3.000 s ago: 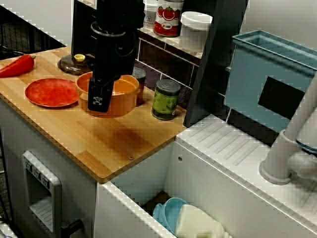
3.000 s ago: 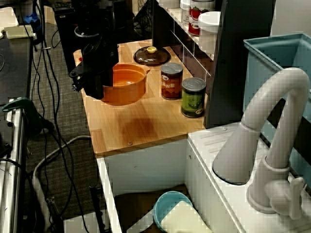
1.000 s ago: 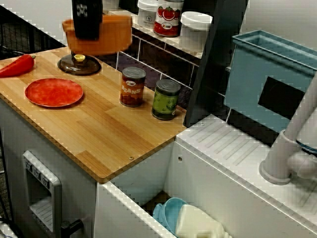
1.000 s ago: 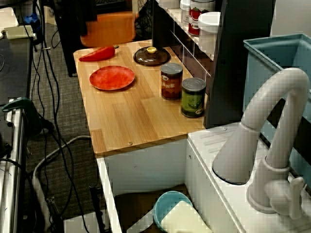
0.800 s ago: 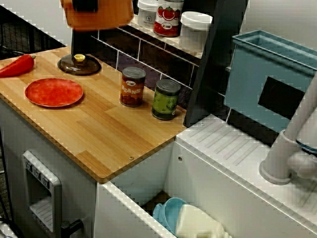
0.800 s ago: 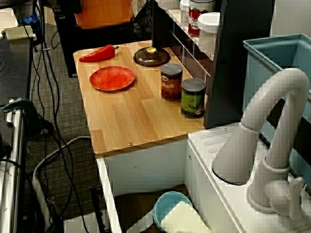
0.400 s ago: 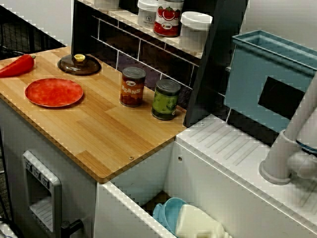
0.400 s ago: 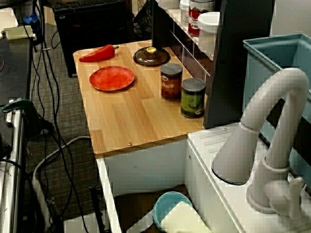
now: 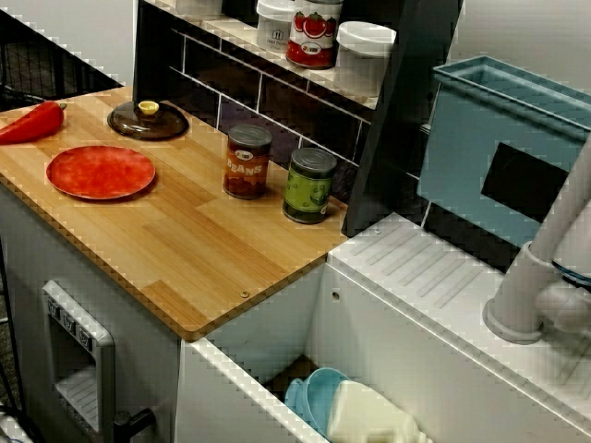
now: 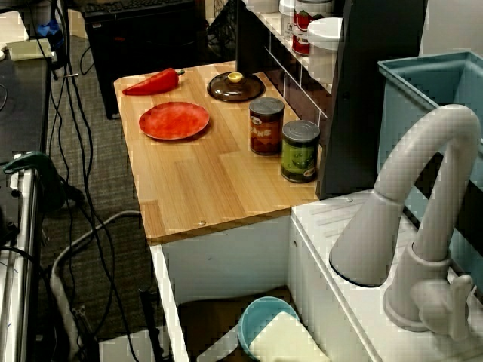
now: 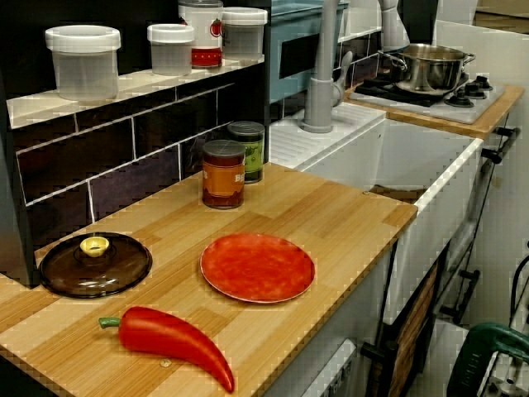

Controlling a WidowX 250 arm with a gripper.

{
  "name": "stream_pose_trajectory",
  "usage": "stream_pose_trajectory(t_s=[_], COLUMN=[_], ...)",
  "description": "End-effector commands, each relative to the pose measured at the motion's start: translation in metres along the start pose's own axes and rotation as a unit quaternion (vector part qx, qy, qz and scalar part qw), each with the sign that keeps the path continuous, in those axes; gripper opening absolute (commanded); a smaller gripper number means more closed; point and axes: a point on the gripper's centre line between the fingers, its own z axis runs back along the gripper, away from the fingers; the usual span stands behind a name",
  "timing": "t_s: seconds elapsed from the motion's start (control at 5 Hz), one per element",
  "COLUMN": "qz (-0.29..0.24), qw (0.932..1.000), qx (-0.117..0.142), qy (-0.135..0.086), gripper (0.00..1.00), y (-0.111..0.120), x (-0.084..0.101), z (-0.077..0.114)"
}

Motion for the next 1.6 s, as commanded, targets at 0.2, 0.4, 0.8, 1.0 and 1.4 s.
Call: stream_pose_trajectory(t_s=[0.2, 0.4, 0.8, 1.0, 1.4], qz=[0.057, 0.083, 0.123, 0.118, 0.088], qw=[0.9975, 0.9955, 0.9909, 0.9920, 0.9959], qx=[0.001, 0.010, 0.014, 0.012, 0.002], qy=[-0.041, -0.043, -0.053, -0.043, -0.021], gripper=[0.00, 0.00, 0.00, 0.00, 0.00], y=[0.063, 0.078, 0.092, 0.091, 0.072], x=[-0.025, -0.033, -0.048, -0.044, -0.034], z=[0.032, 0.030, 0.038, 0.031, 0.011])
